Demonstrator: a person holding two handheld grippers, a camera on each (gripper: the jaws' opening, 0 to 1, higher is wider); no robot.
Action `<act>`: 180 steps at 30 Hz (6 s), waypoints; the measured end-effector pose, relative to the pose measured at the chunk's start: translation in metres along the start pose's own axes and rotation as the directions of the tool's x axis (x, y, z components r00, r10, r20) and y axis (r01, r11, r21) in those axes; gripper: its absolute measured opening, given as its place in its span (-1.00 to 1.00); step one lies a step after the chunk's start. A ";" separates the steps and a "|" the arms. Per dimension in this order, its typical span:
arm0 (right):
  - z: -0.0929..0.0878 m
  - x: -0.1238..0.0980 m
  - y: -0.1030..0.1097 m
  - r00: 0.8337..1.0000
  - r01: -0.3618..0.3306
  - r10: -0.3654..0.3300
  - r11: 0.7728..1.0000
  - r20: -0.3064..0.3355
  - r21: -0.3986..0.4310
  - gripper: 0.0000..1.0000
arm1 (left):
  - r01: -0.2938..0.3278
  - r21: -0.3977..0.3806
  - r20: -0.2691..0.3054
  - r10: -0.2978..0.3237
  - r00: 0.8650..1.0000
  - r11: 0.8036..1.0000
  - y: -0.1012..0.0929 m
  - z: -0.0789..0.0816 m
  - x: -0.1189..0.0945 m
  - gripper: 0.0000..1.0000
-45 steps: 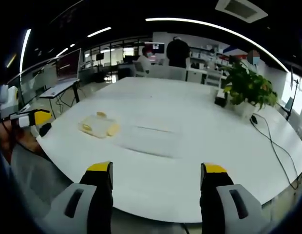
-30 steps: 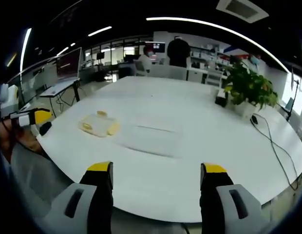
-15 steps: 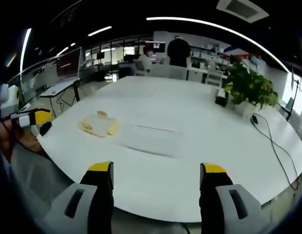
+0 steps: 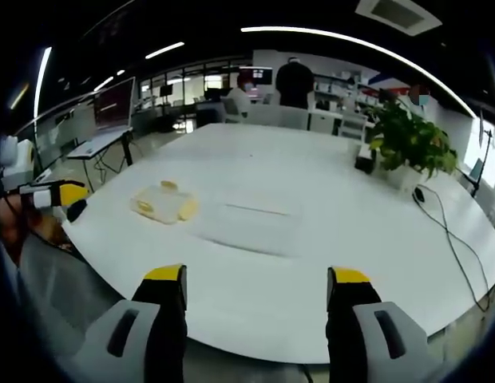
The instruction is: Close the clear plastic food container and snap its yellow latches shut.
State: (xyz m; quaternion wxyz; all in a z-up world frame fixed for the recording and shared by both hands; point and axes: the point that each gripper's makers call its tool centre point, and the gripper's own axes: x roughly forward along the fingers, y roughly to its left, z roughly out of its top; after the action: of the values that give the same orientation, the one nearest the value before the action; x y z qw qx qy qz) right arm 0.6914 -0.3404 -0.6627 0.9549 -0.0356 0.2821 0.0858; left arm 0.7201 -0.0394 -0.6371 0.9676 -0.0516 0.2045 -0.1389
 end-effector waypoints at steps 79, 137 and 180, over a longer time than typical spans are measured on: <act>0.078 0.098 0.106 0.871 -0.491 0.464 0.810 -0.163 -0.321 0.27 | 0.435 0.412 -0.267 -0.351 0.898 0.800 0.031 0.038 0.084 0.06; 0.042 0.199 0.162 0.665 -0.735 0.552 0.362 -0.504 -0.573 0.22 | 0.783 0.521 -0.706 -0.344 0.619 0.338 0.077 -0.030 0.148 0.18; 0.004 0.232 0.165 0.616 -0.782 0.477 0.281 -0.626 -0.556 0.20 | 0.877 0.437 -0.830 -0.285 0.479 0.200 0.114 -0.067 0.180 0.22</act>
State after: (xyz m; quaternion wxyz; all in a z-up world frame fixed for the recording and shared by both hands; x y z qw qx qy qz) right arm 0.8551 -0.1449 -0.7889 0.6477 -0.3528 0.3607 0.5709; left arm 0.8791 0.0149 -0.7844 0.5940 0.3897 0.3538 -0.6084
